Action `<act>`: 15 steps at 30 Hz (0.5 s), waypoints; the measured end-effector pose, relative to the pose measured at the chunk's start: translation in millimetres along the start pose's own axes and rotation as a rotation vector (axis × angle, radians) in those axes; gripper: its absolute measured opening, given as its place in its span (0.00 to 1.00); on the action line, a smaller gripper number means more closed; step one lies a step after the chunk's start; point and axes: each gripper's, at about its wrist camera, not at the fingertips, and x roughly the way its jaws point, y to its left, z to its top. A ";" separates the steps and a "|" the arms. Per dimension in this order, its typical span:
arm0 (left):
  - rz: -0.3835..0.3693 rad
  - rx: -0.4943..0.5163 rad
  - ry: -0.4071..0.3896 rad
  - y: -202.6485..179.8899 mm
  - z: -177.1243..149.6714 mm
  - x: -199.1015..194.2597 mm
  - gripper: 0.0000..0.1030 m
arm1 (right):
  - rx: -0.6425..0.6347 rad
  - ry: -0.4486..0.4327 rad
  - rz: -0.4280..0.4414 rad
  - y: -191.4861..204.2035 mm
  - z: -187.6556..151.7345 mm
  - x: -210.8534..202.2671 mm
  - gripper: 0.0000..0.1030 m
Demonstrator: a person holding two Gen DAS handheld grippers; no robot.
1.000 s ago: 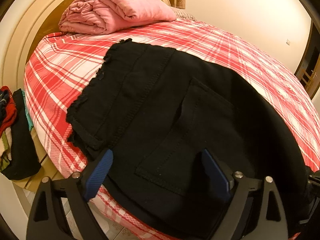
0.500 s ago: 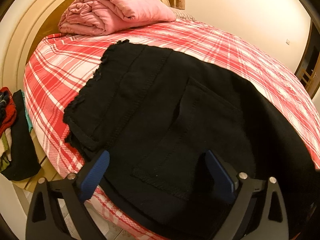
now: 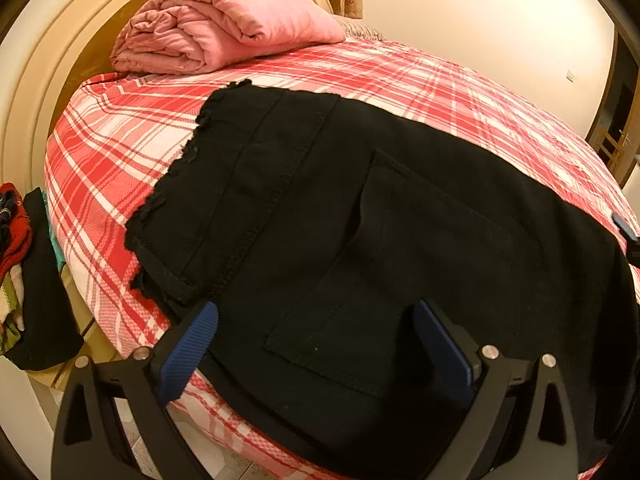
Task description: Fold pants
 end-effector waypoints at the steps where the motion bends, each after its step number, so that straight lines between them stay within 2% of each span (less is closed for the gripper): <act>1: 0.002 -0.002 0.001 -0.2 0.2 0.3 0.99 | -0.040 0.063 0.017 12.2 -12.0 7.8 0.92; 6: 0.010 -0.009 0.017 -0.6 2.4 0.1 0.99 | -0.114 0.303 0.108 39.0 -59.5 51.6 0.88; 9: 0.009 -0.010 0.021 -0.4 2.3 -0.4 0.99 | -0.142 0.371 0.055 39.1 -78.8 74.1 0.88; 12: 0.010 -0.008 0.013 -0.4 1.9 -0.4 0.99 | -0.252 0.417 -0.002 48.7 -99.3 86.3 0.89; 15: 0.006 -0.009 0.012 0.1 0.9 -0.6 0.99 | -0.281 0.477 0.092 63.6 -106.9 103.3 0.88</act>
